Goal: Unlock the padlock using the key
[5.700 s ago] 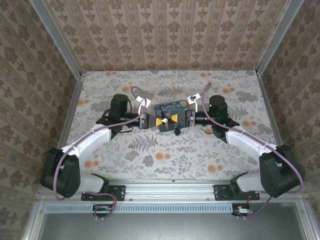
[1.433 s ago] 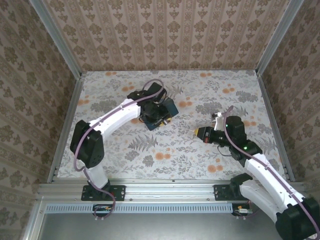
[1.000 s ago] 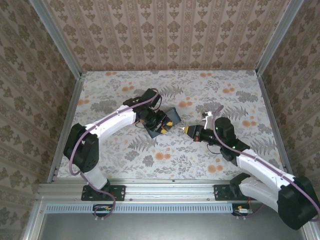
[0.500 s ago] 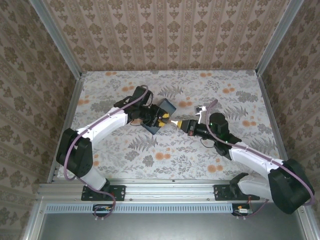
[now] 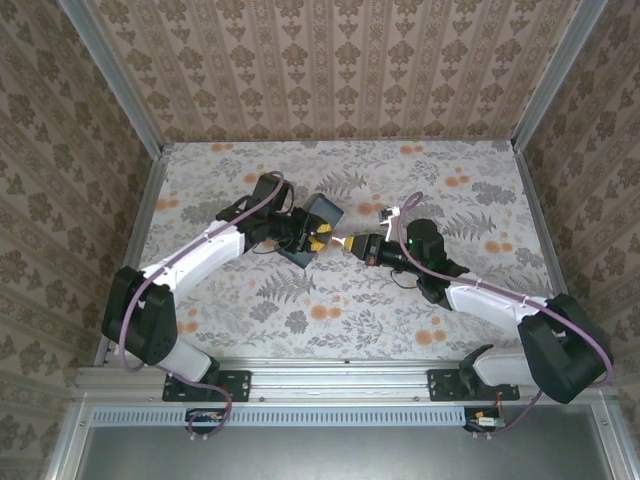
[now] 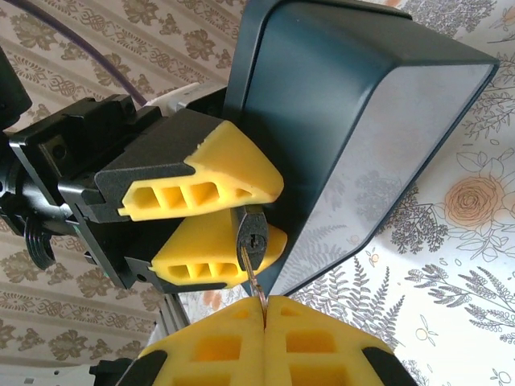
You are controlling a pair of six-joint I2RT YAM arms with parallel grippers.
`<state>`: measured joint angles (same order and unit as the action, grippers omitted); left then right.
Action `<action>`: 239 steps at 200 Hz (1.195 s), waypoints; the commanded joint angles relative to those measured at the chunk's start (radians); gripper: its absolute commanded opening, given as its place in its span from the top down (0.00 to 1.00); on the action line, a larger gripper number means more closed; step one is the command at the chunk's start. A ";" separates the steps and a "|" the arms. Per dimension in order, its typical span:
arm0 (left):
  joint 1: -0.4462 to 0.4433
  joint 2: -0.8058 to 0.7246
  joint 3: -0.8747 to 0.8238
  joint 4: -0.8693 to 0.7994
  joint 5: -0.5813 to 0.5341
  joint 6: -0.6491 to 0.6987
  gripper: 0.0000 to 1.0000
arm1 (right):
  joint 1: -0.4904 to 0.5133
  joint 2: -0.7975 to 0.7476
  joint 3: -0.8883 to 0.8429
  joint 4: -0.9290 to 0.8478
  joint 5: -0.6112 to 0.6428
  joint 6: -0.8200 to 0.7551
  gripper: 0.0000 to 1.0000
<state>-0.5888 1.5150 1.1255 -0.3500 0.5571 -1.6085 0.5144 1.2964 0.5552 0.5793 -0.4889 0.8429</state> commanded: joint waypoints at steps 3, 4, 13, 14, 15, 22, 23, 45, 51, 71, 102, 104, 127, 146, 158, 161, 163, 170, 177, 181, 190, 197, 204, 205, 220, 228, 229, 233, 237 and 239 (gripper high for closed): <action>0.007 -0.052 -0.006 0.055 0.015 -0.024 0.85 | 0.007 0.013 0.020 0.071 -0.034 0.019 0.98; 0.007 -0.052 -0.007 0.054 0.015 -0.023 0.85 | 0.007 0.013 0.020 0.073 -0.036 0.020 0.98; 0.009 -0.055 -0.011 0.056 0.014 -0.025 0.85 | 0.009 0.015 0.021 0.079 -0.040 0.021 0.98; 0.009 -0.055 -0.011 0.056 0.014 -0.025 0.85 | 0.009 0.016 0.021 0.079 -0.041 0.020 0.98; 0.009 -0.055 -0.011 0.057 0.014 -0.025 0.85 | 0.009 0.015 0.022 0.078 -0.041 0.020 0.98; 0.009 -0.055 -0.011 0.057 0.013 -0.025 0.85 | 0.010 0.018 0.024 0.076 -0.043 0.019 0.98; 0.009 -0.055 -0.011 0.058 0.013 -0.027 0.85 | 0.010 0.019 0.023 0.076 -0.044 0.019 0.98; 0.009 -0.058 -0.015 0.065 0.009 -0.028 0.85 | 0.013 0.033 0.029 0.082 -0.050 0.023 0.98; 0.009 -0.058 -0.015 0.067 0.008 -0.028 0.86 | 0.013 0.035 0.028 0.085 -0.048 0.024 0.98; 0.009 -0.062 -0.018 0.066 0.004 -0.030 0.86 | 0.015 0.046 0.034 0.081 -0.044 0.024 0.98; 0.010 -0.072 -0.035 0.083 -0.003 -0.040 0.87 | 0.015 0.050 0.034 0.082 -0.032 0.024 0.98; 0.010 -0.072 -0.034 0.083 -0.003 -0.041 0.87 | 0.015 0.051 0.033 0.082 -0.031 0.023 0.98; 0.010 -0.075 -0.039 0.088 -0.004 -0.042 0.87 | 0.015 0.064 0.032 0.091 -0.027 0.033 0.98; 0.010 -0.076 -0.041 0.094 -0.005 -0.044 0.87 | 0.015 0.077 0.032 0.108 -0.029 0.043 0.98; 0.010 -0.078 -0.041 0.094 -0.005 -0.044 0.88 | 0.015 0.082 0.033 0.115 -0.032 0.046 0.98; 0.010 -0.078 -0.041 0.095 -0.005 -0.043 0.88 | 0.015 0.083 0.033 0.117 -0.032 0.046 0.98; 0.010 -0.078 -0.041 0.094 -0.005 -0.042 0.88 | 0.015 0.083 0.034 0.118 -0.032 0.045 0.98; 0.010 -0.078 -0.040 0.091 -0.005 -0.042 0.88 | 0.015 0.081 0.034 0.123 -0.035 0.047 0.98; 0.010 -0.078 -0.041 0.092 -0.007 -0.042 0.88 | 0.016 0.080 0.035 0.123 -0.035 0.046 0.98; 0.010 -0.078 -0.041 0.092 -0.006 -0.042 0.88 | 0.015 0.078 0.035 0.123 -0.033 0.046 0.98; 0.010 -0.079 -0.041 0.088 -0.007 -0.042 0.88 | 0.016 0.076 0.035 0.124 -0.035 0.046 0.98; 0.010 -0.079 -0.043 0.087 -0.010 -0.041 0.88 | 0.015 0.074 0.035 0.126 -0.034 0.048 0.98; 0.012 -0.081 -0.045 0.086 -0.011 -0.040 0.88 | 0.015 0.071 0.034 0.126 -0.033 0.047 0.98; 0.012 -0.081 -0.046 0.085 -0.011 -0.040 0.88 | 0.015 0.070 0.034 0.125 -0.033 0.047 0.98; 0.013 -0.083 -0.047 0.083 -0.012 -0.039 0.89 | 0.015 0.064 0.030 0.122 -0.030 0.047 0.98; 0.015 -0.084 -0.047 0.079 -0.016 -0.037 0.89 | 0.015 0.061 0.028 0.120 -0.029 0.044 0.98; 0.015 -0.084 -0.047 0.077 -0.016 -0.036 0.89 | 0.015 0.060 0.028 0.120 -0.028 0.045 0.98; 0.015 -0.085 -0.047 0.072 -0.017 -0.035 0.89 | 0.015 0.060 0.027 0.119 -0.028 0.045 0.98; 0.016 -0.087 -0.048 0.068 -0.021 -0.033 0.89 | 0.015 0.059 0.026 0.121 -0.028 0.044 0.98; 0.017 -0.087 -0.048 0.067 -0.021 -0.033 0.89 | 0.015 0.057 0.026 0.121 -0.029 0.044 0.98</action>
<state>-0.5861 1.4742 1.0798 -0.3061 0.5495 -1.6310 0.5228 1.3701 0.5602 0.6533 -0.5087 0.8761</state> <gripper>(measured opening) 0.290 0.040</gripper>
